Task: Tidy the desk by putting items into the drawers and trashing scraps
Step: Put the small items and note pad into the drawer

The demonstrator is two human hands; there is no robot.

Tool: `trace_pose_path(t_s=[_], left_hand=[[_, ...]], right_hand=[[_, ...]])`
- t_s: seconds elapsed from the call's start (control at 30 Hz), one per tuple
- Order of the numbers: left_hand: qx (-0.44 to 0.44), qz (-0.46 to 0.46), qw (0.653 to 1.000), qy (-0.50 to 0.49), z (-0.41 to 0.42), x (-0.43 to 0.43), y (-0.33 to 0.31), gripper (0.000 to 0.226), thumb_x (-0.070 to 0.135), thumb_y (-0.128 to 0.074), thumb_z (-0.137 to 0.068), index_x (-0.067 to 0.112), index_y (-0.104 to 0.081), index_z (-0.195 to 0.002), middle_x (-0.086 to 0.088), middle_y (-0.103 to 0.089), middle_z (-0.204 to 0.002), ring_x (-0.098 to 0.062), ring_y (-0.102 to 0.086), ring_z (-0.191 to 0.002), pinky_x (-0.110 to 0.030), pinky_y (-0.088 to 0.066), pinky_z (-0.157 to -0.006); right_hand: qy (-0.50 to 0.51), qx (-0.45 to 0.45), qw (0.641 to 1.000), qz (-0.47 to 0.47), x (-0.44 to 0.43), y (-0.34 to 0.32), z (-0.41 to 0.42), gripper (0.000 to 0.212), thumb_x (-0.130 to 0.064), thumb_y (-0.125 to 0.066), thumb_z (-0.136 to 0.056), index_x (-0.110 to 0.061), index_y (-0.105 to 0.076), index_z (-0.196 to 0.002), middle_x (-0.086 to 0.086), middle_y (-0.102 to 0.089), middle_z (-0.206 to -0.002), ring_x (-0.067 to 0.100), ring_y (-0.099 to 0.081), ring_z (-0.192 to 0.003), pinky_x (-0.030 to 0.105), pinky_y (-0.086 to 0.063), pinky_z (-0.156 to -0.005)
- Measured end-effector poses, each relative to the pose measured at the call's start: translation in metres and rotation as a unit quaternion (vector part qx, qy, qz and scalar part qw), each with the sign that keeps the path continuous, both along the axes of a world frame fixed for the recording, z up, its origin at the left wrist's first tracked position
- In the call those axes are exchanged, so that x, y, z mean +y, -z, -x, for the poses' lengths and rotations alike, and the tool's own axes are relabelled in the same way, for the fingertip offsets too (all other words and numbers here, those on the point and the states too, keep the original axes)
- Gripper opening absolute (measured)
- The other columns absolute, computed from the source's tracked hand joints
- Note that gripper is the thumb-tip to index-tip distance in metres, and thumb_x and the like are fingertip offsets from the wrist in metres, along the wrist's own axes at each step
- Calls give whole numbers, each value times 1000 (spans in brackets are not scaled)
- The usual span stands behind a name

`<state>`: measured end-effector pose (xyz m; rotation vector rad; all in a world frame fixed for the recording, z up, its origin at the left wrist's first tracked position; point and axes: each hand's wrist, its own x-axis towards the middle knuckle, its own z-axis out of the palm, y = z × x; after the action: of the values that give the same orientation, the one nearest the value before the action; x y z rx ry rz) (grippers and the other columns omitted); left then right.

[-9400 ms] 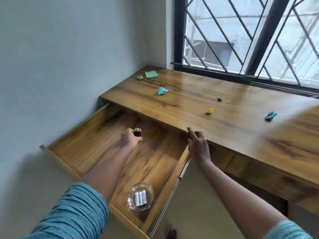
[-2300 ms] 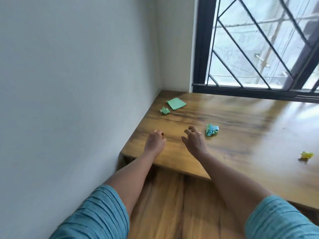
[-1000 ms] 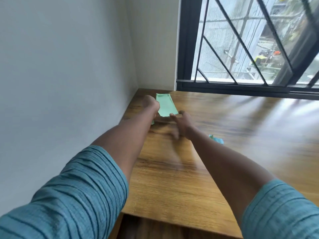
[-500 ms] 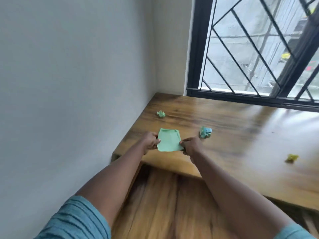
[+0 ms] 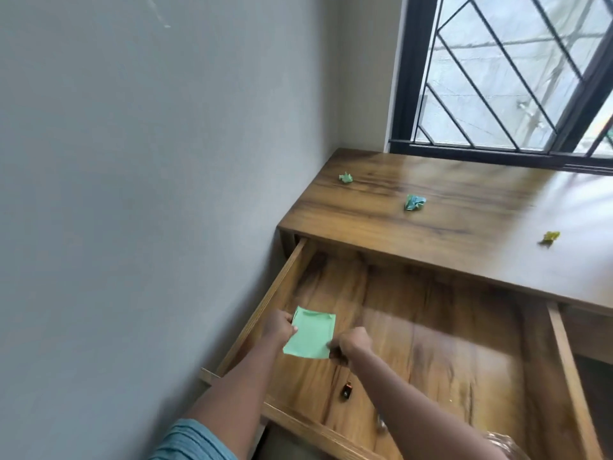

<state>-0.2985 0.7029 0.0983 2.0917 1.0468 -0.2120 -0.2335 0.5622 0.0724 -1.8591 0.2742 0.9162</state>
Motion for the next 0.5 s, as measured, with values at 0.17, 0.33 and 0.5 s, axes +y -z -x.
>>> trace_pose_path(t_s=[0.17, 0.33, 0.5], left_hand=[[47, -58, 997, 30, 13, -1, 23, 31, -2, -49, -87, 12, -71, -103, -10, -69, -114, -21, -64, -94, -28, -49, -75], [79, -102, 990, 51, 21, -2, 43, 36, 0, -38, -94, 13, -67, -112, -7, -67, -115, -22, -64, -100, -23, -44, -67], [83, -107, 989, 60, 28, 2, 53, 37, 3, -37, -96, 13, -64, -119, -9, -64, -119, -22, -64, -104, -25, -51, -74]], right_hand=[[18, -7, 999, 38, 9, 25, 25, 3, 8, -66, -79, 9, -63, -81, 19, -65, -76, 24, -59, -47, 27, -51, -43], [1, -10, 996, 85, 12, 40, 43, 7, -3, -68, -82, -1, -61, -83, 14, -67, -80, 19, -64, -56, 18, -43, -37], [-4, -11, 994, 113, 19, 53, 56, 9, -6, -71, -80, -2, -64, -85, 12, -67, -80, 21, -69, -65, 29, -58, -50]])
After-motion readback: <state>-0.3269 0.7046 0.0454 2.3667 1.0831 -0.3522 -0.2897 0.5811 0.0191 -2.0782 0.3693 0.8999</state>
